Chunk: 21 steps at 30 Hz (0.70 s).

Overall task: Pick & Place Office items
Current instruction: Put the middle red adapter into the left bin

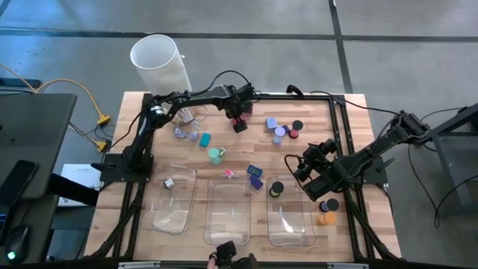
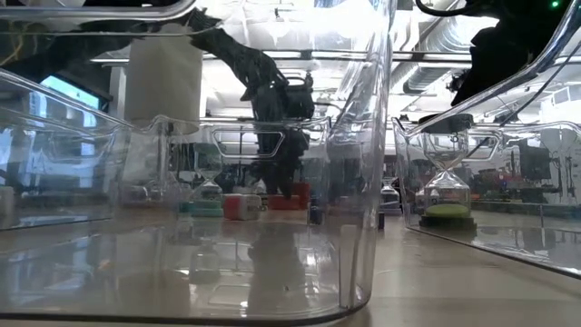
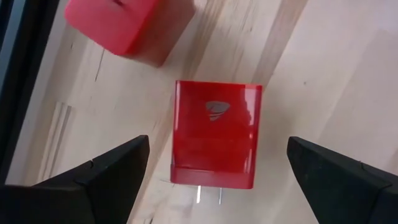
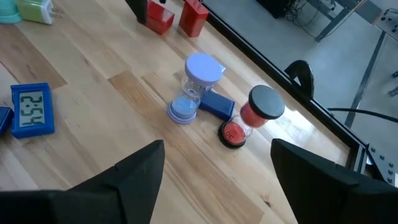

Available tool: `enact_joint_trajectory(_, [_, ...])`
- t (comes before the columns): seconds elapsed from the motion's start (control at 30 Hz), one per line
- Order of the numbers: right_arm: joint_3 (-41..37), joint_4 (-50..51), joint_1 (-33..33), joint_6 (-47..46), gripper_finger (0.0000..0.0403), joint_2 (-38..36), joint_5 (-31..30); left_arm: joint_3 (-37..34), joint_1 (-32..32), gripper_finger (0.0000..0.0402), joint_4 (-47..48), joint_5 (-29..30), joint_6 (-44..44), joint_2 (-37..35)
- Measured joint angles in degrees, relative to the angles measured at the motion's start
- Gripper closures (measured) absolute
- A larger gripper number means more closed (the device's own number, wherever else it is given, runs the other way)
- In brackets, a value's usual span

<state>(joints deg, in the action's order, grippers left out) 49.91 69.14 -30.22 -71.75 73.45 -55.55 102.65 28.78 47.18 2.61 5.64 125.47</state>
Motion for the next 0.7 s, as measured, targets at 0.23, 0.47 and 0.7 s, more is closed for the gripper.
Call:
enact_joint_trajectory(0.23, [0.0,-0.1,0.0,0.0,0.0119,0.0,0.0,0.0,-0.3,0.0075,0.9,0.9,0.8,0.0])
enact_joint_trajectory(0.47, [0.0,-0.2,0.0,0.0,0.0119,0.0,0.0,0.0,-0.3,0.0159,1.8,0.8,2.1,0.0])
enact_joint_trajectory(0.7, [0.0,-0.7,0.0,1.3,0.0119,0.0,0.0,0.2,-0.3,0.0227,2.2,0.9,2.7,-0.1])
